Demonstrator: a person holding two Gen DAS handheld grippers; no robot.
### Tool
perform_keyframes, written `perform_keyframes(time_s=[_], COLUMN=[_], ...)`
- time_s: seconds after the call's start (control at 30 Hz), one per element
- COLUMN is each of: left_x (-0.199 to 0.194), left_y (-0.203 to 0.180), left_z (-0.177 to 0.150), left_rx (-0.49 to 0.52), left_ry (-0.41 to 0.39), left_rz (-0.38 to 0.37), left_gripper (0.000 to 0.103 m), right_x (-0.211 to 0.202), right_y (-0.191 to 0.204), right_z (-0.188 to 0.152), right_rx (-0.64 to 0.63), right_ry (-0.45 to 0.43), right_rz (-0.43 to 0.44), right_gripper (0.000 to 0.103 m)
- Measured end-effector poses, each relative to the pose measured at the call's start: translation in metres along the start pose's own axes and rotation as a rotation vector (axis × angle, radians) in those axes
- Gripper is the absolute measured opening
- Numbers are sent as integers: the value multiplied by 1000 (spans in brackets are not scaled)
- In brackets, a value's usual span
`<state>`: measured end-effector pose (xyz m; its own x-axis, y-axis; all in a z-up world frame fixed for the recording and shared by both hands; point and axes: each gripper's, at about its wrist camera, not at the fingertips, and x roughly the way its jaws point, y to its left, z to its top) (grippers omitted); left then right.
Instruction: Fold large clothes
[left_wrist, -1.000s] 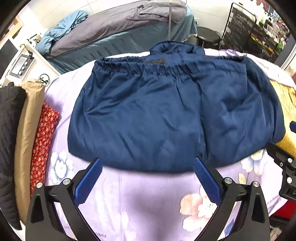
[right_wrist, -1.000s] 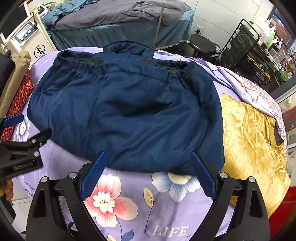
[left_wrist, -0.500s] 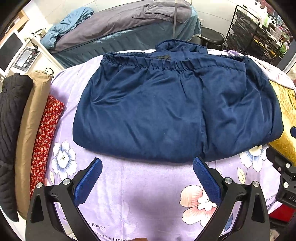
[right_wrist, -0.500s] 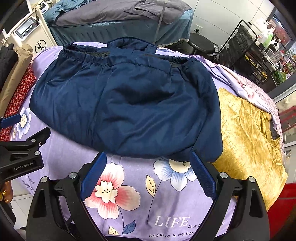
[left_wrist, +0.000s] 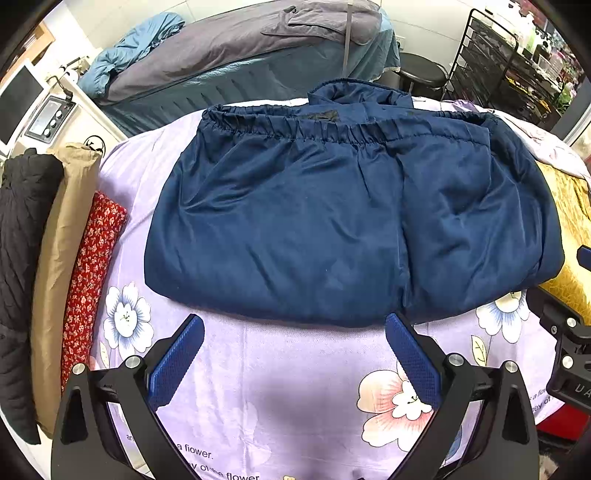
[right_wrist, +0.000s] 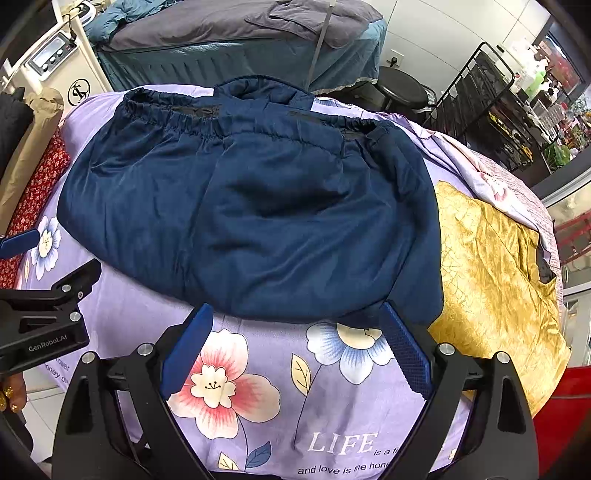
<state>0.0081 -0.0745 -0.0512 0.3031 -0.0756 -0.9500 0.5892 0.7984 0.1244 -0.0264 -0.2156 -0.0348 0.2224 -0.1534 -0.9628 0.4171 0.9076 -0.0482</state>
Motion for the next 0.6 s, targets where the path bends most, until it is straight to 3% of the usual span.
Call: perform_keyframes(time_s=[0.23, 0.6], left_x=[-5, 0], left_y=[-1, -2], left_z=[1, 2], left_rx=[0, 8], left_ry=[-40, -1], left_rz=[3, 15], left_gripper=[96, 96], right_x=[0, 0], right_y=[0, -1], right_z=[5, 6], right_rx=[-1, 6], right_ry=[-1, 1], right_rz=[3, 11], right_gripper=[90, 90])
